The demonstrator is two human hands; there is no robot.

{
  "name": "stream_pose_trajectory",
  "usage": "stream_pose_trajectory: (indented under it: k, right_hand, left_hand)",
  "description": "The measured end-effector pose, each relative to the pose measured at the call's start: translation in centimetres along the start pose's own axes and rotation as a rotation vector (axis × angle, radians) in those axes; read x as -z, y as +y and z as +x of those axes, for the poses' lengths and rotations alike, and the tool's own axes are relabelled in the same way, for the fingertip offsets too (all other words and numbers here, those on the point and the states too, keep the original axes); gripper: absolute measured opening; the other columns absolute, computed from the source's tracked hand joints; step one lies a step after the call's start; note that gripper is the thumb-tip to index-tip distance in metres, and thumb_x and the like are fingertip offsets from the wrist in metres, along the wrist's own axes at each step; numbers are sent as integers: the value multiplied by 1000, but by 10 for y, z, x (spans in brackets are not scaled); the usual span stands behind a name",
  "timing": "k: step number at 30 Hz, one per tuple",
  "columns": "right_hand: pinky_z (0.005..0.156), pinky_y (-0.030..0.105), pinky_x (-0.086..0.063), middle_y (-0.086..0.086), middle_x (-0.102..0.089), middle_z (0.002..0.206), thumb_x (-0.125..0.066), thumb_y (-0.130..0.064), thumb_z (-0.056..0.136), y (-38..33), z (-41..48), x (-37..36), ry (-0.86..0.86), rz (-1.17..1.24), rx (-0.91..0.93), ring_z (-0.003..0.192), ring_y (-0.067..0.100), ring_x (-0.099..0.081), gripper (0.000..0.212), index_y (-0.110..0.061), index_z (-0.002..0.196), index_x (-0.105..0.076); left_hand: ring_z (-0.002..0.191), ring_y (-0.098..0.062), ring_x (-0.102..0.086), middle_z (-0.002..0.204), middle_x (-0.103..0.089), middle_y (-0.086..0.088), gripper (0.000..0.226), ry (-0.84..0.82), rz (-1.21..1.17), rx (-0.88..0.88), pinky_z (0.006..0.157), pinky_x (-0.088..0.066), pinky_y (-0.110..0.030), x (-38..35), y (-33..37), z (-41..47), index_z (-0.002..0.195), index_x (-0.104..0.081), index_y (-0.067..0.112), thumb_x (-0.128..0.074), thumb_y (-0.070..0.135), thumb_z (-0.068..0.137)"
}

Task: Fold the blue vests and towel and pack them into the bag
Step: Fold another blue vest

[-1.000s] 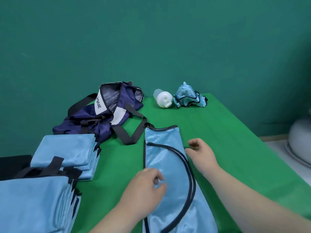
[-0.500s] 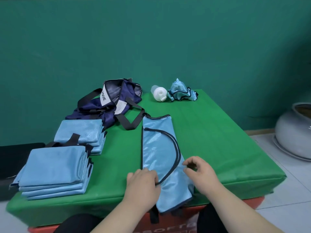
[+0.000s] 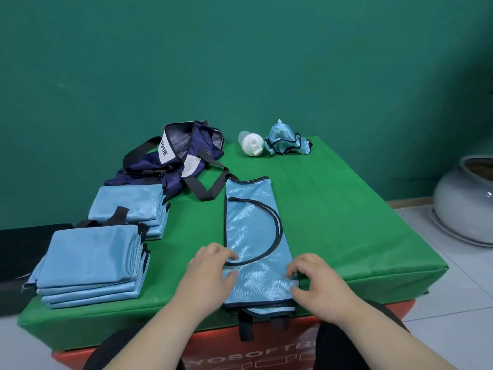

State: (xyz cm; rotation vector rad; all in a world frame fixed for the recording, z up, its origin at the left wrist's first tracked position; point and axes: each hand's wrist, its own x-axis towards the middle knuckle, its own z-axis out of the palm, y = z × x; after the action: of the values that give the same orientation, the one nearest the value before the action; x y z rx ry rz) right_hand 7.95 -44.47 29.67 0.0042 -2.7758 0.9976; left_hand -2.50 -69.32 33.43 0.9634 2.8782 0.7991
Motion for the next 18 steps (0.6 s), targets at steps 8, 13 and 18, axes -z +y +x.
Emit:
stream_pose_trajectory:
  k: [8, 13, 18]
  right_hand:
    - [94, 30, -43, -19, -56, 101, -64, -33, 74, 6, -12, 4, -85, -142, 139, 105, 3, -49, 20, -31, 94, -65]
    - [97, 26, -37, -21, -51, 106, -69, -38, 72, 6, -14, 1, -114, -193, 178, 110, 0, -44, 29, -34, 99, -64]
    - [98, 24, -33, -23, -49, 108, -72, -38, 69, 7, -12, 0, -103, -195, 189, 112, 0, -43, 33, -37, 101, -63]
  left_hand:
    - [119, 2, -32, 120, -41, 22, 44, -231, 97, -394, 107, -19, -23, -18, -28, -36, 122, -55, 41, -62, 40, 78]
    - [118, -13, -43, 120, -45, 12, 61, -178, 271, -504, 103, -24, -31, -36, -41, -33, 125, -52, 38, -76, 29, 70]
    - [106, -17, -49, 110, -51, 8, 61, -59, 256, -555, 93, -33, -32, -45, -46, -20, 114, -58, 31, -80, 18, 59]
